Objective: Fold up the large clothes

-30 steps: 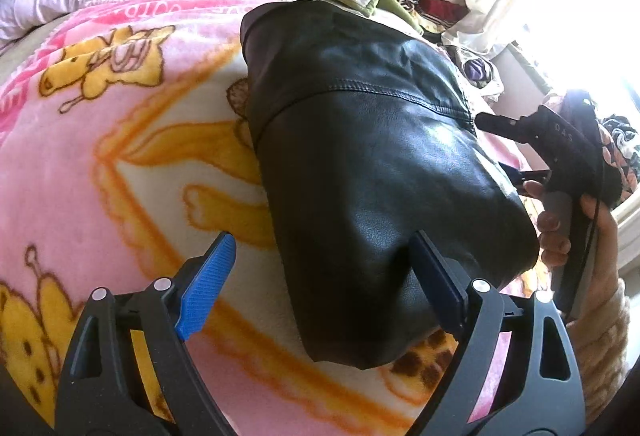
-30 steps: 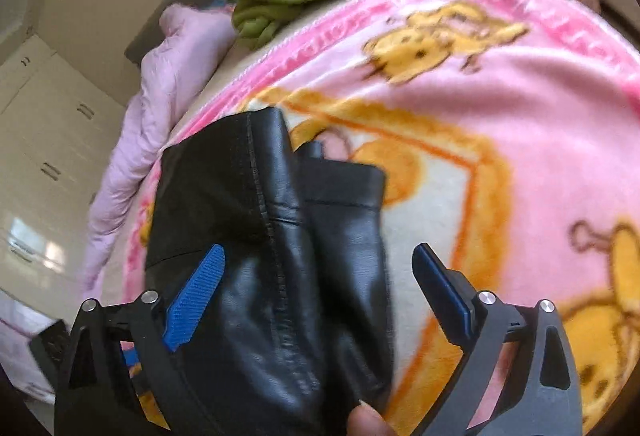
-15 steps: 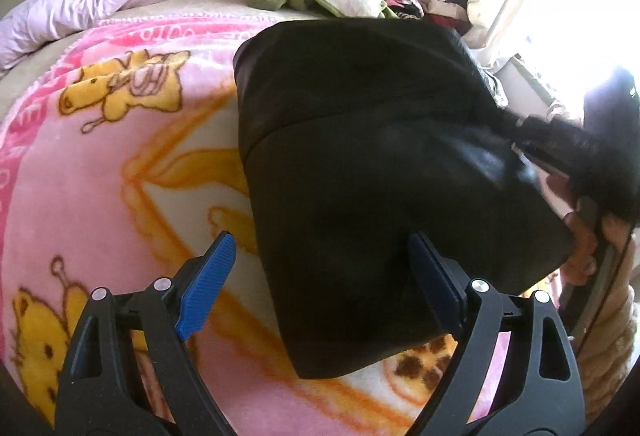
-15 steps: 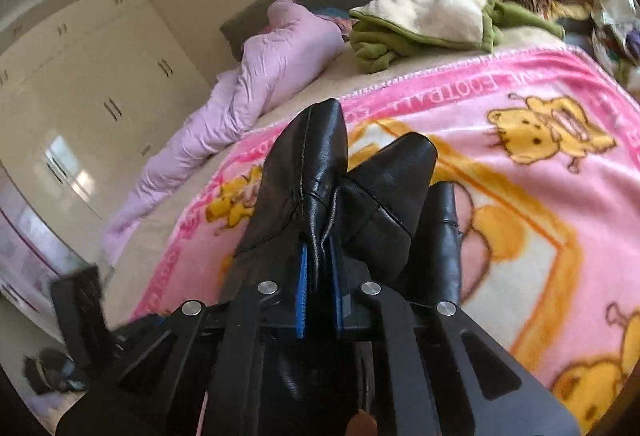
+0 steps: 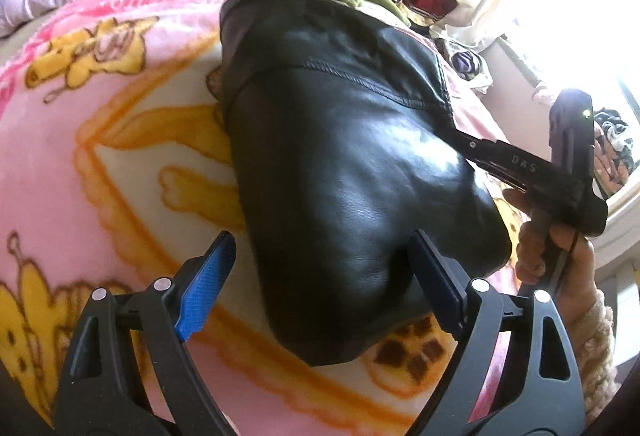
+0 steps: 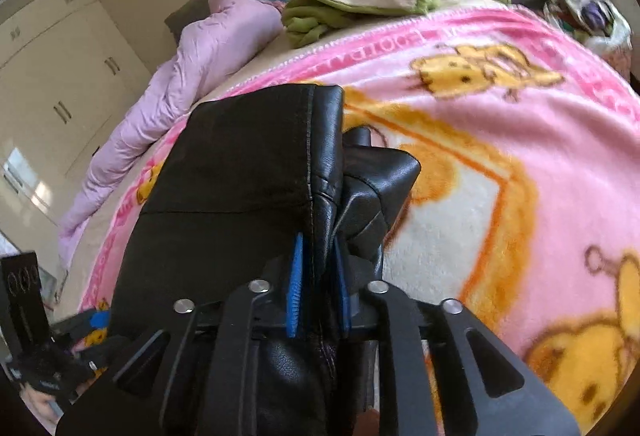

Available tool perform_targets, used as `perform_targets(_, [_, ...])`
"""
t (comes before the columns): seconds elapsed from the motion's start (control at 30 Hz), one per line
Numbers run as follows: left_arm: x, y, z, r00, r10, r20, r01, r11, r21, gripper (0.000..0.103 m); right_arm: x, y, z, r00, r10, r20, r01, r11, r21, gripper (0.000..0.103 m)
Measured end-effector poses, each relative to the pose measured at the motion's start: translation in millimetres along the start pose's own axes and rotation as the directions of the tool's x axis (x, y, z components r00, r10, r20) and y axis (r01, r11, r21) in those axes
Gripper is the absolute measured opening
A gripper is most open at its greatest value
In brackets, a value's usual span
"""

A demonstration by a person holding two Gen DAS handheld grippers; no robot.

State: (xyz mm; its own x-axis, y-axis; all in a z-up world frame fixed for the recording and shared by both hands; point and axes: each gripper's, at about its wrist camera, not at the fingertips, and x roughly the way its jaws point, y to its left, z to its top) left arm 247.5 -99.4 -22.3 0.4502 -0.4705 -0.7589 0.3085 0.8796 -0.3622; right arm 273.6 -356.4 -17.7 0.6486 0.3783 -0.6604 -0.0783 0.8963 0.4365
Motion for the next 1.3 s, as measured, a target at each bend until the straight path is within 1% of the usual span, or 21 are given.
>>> perform_targets(0.1, [0,-2,-2,1.0,0.0,0.003,0.0,1.0,0.007,0.08,-13,-1,0,0.999,0.033,-0.005,-0.033,0.998,0.053,0.038])
perform_targets(0.13, [0,-1,-1,1.0,-0.001,0.004,0.001,1.0,0.004,0.085,-18,0,0,0.999,0.044,-0.008,-0.043,0.998,0.053,0.06])
perform_targets(0.17, [0,0,-1,1.0,0.002,0.003,-0.002,1.0,0.003,0.088,-25,1,-2,0.999,0.048,-0.013,-0.047,0.997,0.054,0.078])
perform_targets(0.2, [1,0,-1,1.0,0.005,0.001,-0.005,1.0,0.002,0.092,-31,0,-3,0.998,0.059,-0.014,-0.058,0.997,0.059,0.082])
perform_targets(0.23, [2,1,-1,1.0,0.004,-0.002,-0.004,1.0,0.001,0.092,-35,0,-5,0.996,0.082,-0.022,-0.08,0.995,0.066,0.084])
perform_targets(0.3, [5,3,-1,1.0,-0.004,-0.007,0.004,1.0,-0.008,0.093,-39,-3,-11,0.985,0.156,-0.073,-0.15,0.984,0.092,0.089])
perform_targets(0.37, [7,6,-1,1.0,-0.021,-0.014,0.021,0.999,-0.029,0.093,-43,-4,-19,0.974,0.196,-0.109,-0.185,0.977,0.104,0.092])
perform_targets(0.47, [11,9,0,0.999,-0.035,-0.021,0.034,0.998,-0.044,0.095,-38,-6,-29,0.96,0.22,-0.173,-0.205,0.974,0.1,0.094])
perform_targets(0.53, [17,14,0,0.997,-0.072,-0.04,0.069,0.995,-0.07,0.095,-31,-11,-34,0.961,0.189,-0.202,-0.173,0.981,0.093,0.094])
perform_targets(0.57, [22,19,0,0.994,-0.095,-0.053,0.09,0.991,-0.094,0.095,-23,-18,-36,0.956,0.196,-0.217,-0.176,0.978,0.109,0.094])
perform_targets(0.63, [28,25,-1,0.989,-0.138,-0.059,0.13,0.983,-0.131,0.095,-6,-32,-42,0.942,0.248,-0.228,-0.209,0.961,0.181,0.094])
perform_targets(0.67, [32,29,-1,0.985,-0.159,-0.063,0.148,0.978,-0.15,0.095,0,-35,-44,0.938,0.263,-0.225,-0.221,0.956,0.195,0.089])
perform_targets(0.7, [36,31,-2,0.981,-0.182,-0.069,0.168,0.972,-0.166,0.095,4,-33,-46,0.939,0.26,-0.224,-0.222,0.958,0.181,0.082])
perform_targets(0.73, [39,33,-3,0.978,-0.193,-0.074,0.178,0.969,-0.174,0.093,7,-28,-46,0.933,0.283,-0.224,-0.247,0.953,0.175,0.061])
perform_targets(0.77, [41,35,-3,0.976,-0.202,-0.078,0.185,0.966,-0.183,0.09,9,-23,-46,0.927,0.297,-0.23,-0.259,0.949,0.181,0.062])
perform_targets(0.8, [40,37,-2,0.972,-0.22,-0.079,0.202,0.961,-0.191,0.081,9,-17,-46,0.934,0.271,-0.234,-0.239,0.958,0.156,0.062])
perform_targets(0.83, [38,36,-2,0.973,-0.217,-0.079,0.2,0.962,-0.186,0.078,8,-10,-45,0.939,0.244,-0.242,-0.219,0.967,0.126,0.059])
perform_targets(0.93, [24,35,-1,0.982,-0.178,-0.06,0.167,0.974,-0.153,0.073,3,9,-43,0.946,0.215,-0.243,-0.198,0.976,0.092,0.055])
perform_targets(1.07, [-4,47,-4,0.996,-0.09,-0.021,0.087,0.989,-0.118,0.071,5,44,-49,0.942,0.214,-0.257,-0.212,0.977,0.036,0.054])
perform_targets(1.23, [-28,68,-19,0.999,-0.03,-0.016,0.028,0.99,-0.136,0.071,17,85,-58,0.943,0.218,-0.25,-0.228,0.974,-0.012,0.054])
perform_targets(1.3, [-34,75,-24,0.999,-0.03,-0.011,0.028,0.989,-0.148,0.071,19,99,-61,0.95,0.197,-0.243,-0.215,0.975,-0.051,0.054])
